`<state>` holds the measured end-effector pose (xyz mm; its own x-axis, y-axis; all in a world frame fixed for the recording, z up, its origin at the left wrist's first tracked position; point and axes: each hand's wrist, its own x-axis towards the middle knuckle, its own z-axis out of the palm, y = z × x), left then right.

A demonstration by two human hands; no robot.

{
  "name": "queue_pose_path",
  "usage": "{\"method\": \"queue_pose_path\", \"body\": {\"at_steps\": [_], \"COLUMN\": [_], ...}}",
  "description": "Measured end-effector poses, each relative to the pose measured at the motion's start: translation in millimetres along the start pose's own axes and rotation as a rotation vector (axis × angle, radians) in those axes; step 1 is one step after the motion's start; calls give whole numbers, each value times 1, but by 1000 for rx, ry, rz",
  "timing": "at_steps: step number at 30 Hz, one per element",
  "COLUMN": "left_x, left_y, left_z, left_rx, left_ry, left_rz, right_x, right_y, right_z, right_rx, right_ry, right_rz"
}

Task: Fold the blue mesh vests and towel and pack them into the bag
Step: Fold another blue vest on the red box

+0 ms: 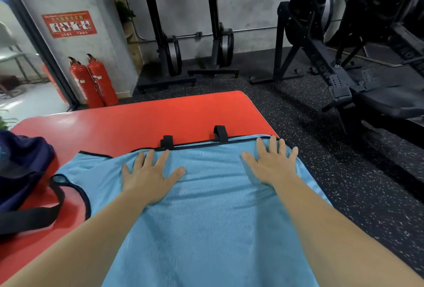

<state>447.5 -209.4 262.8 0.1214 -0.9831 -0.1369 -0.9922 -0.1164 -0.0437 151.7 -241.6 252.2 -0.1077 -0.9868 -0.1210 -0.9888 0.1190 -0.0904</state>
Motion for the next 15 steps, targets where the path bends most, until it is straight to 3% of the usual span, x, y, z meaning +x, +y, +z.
{"method": "queue_pose_path", "body": {"at_steps": [4, 9, 15], "left_x": [12, -5, -90], "left_y": [-1, 9, 28], "left_z": [-4, -8, 11], "left_rx": [24, 43, -84], "left_ry": [-6, 89, 63], "left_rz": [-7, 9, 81], "right_x": [9, -21, -100], "right_y": [-3, -13, -12], "right_z": [-4, -9, 15], "right_rx": [26, 108, 63], "right_ry": [15, 211, 122], "right_rz": [-29, -135, -29]}}
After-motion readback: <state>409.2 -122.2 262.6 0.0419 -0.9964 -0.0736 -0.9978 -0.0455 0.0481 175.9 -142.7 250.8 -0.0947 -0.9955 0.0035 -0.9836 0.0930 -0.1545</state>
